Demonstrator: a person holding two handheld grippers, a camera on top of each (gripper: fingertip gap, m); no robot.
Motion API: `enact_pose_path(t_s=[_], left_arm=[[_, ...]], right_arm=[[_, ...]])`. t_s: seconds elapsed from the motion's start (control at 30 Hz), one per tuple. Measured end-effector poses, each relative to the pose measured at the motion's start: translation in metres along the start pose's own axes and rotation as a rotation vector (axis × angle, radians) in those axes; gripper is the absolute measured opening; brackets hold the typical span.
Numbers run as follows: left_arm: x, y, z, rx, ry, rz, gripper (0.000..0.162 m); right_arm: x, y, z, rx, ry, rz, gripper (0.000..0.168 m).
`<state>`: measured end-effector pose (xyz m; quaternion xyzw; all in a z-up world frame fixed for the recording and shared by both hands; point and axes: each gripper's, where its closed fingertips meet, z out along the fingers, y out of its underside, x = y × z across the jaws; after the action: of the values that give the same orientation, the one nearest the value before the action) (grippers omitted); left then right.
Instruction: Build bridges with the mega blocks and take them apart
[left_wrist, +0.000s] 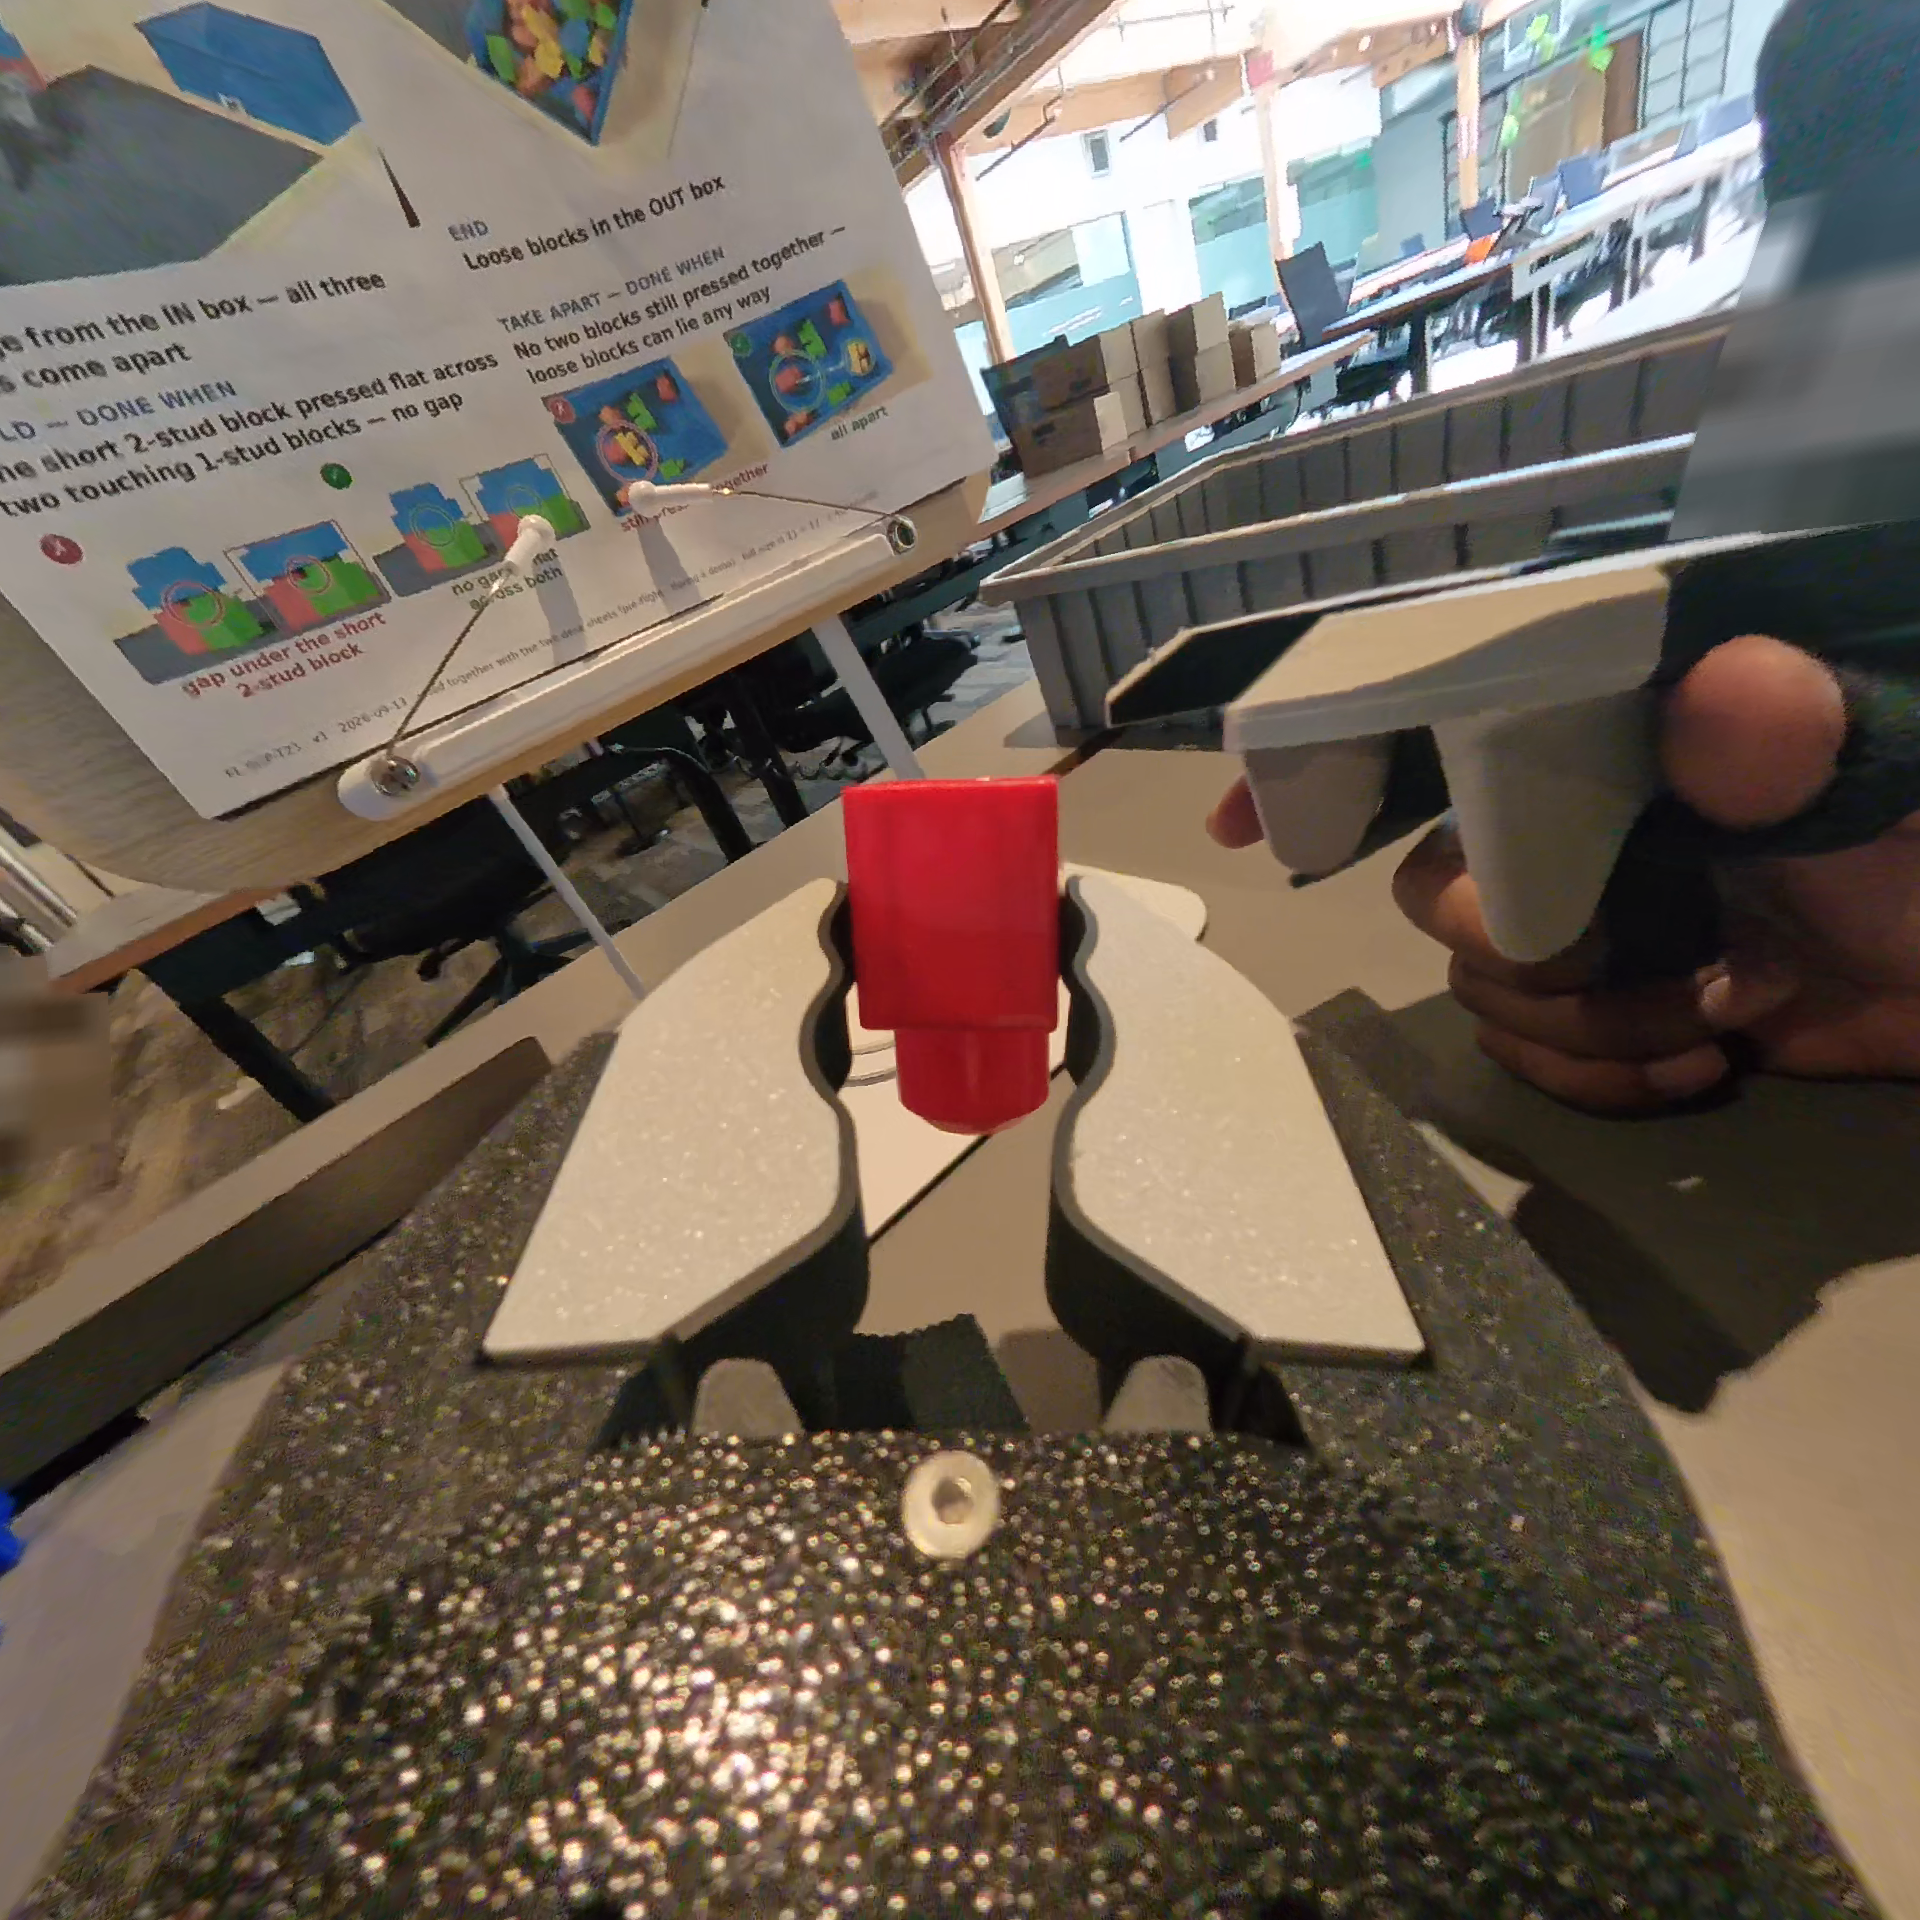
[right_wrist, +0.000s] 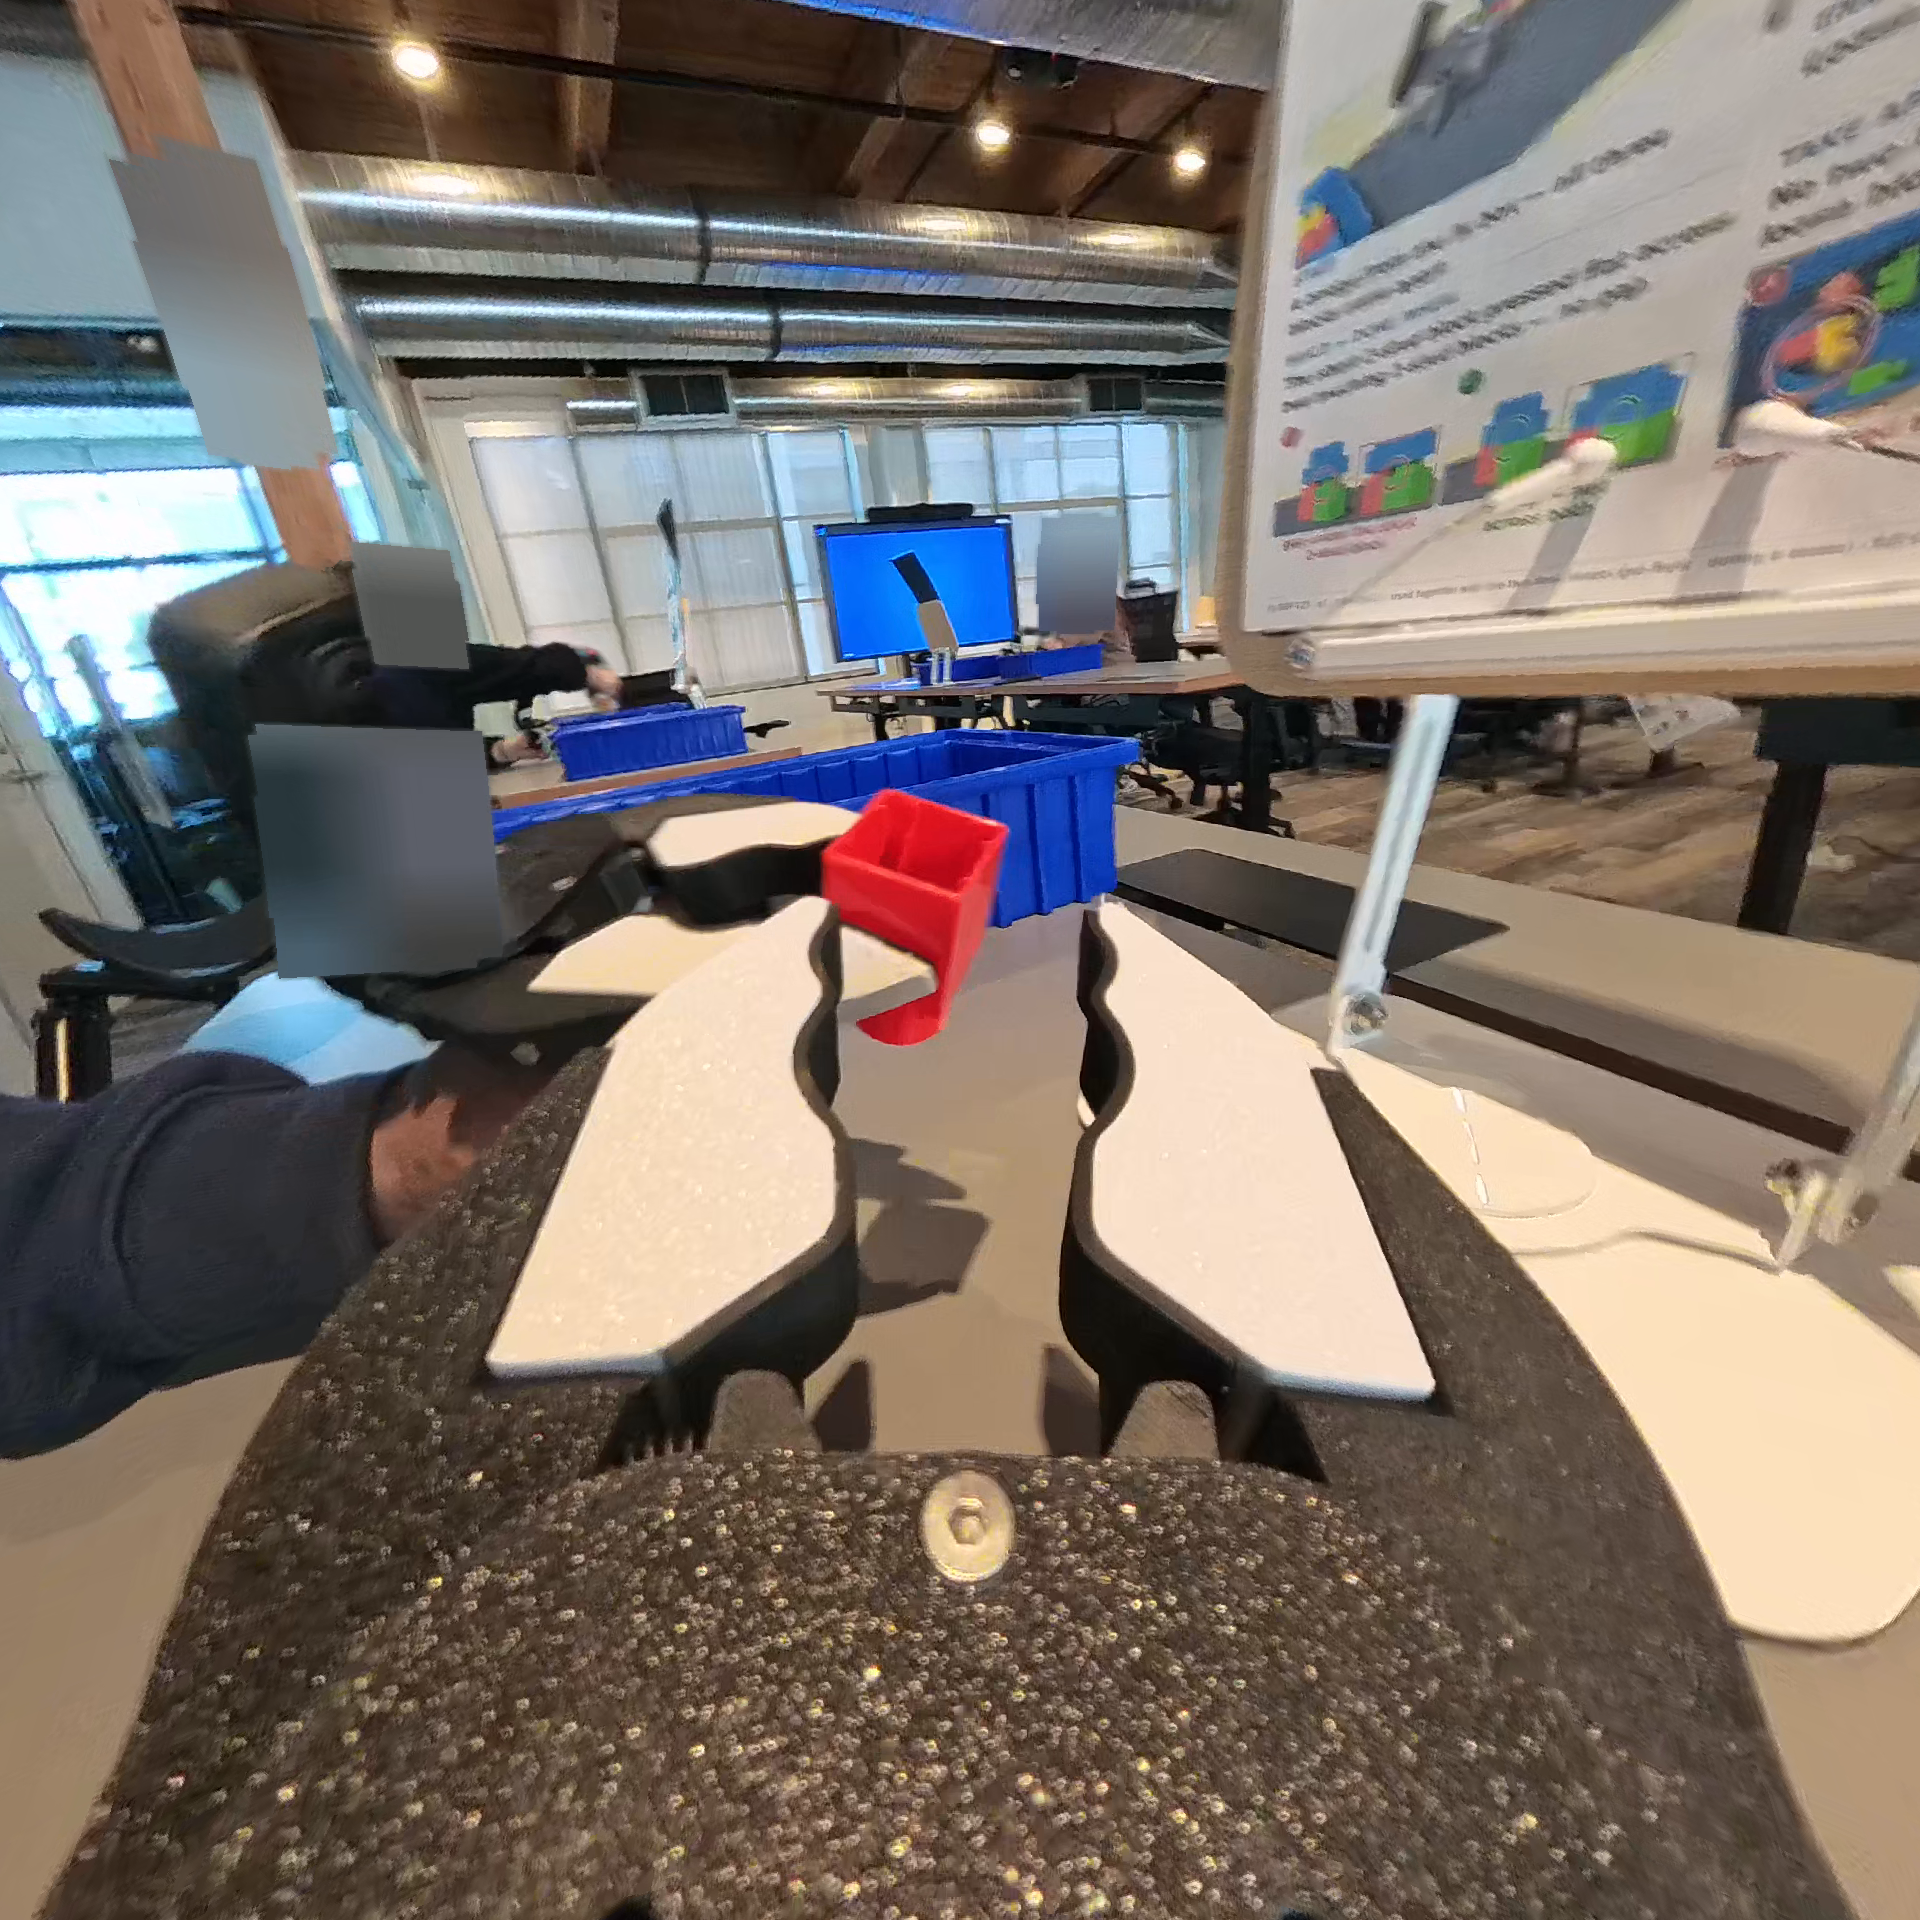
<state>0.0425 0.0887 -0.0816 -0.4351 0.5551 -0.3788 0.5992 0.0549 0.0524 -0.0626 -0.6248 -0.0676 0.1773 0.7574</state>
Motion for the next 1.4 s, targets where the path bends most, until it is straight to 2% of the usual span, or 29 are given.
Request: enact_pose_path(t_s=[0.13, 0.3, 0.67, 1.13, 1.4], left_arm=[[-0.003, 0.005, 0.000, -0.052, -0.028, 0.120, 0.037], [0.002, 0.010, 0.001, -0.096, -0.016, 0.238, 0.037], [0.028, 0.019, 0.006, -0.146, 0.058, 0.423, 0.037], [0.032, 0.029, 0.008, -0.214, 0.049, 0.550, 0.037], [0.033, 0.032, 0.009, -0.226, 0.053, 0.568, 0.037]], right_arm=[[0.011, 0.005, -0.001, -0.053, 0.029, 0.065, 0.046], [0.009, 0.020, 0.001, -0.180, -0.028, 0.118, 0.051], [0.000, 0.036, 0.005, -0.300, -0.093, 0.171, 0.057], [0.000, 0.045, 0.006, -0.360, -0.092, 0.202, 0.036], [0.001, 0.048, 0.006, -0.380, -0.082, 0.215, 0.034]])
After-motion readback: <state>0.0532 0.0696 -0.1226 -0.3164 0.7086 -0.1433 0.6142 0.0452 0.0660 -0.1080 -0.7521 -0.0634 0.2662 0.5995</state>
